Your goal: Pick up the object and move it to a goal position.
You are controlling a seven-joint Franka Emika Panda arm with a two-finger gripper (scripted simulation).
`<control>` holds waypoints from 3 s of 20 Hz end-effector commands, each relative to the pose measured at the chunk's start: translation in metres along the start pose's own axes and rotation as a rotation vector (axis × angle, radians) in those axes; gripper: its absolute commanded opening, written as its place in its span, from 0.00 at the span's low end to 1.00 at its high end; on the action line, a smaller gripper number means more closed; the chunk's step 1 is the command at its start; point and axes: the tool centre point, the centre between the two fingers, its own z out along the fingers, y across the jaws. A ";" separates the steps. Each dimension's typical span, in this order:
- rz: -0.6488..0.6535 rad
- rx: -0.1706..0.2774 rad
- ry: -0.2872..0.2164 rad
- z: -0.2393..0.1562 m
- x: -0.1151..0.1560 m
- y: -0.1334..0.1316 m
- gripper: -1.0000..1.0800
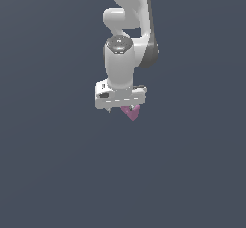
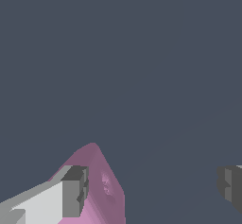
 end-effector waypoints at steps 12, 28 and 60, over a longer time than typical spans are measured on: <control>-0.375 0.007 -0.003 0.015 -0.060 -0.046 0.96; -0.508 0.006 -0.004 0.021 -0.084 -0.060 0.96; -0.515 0.003 0.008 0.069 -0.083 -0.058 0.00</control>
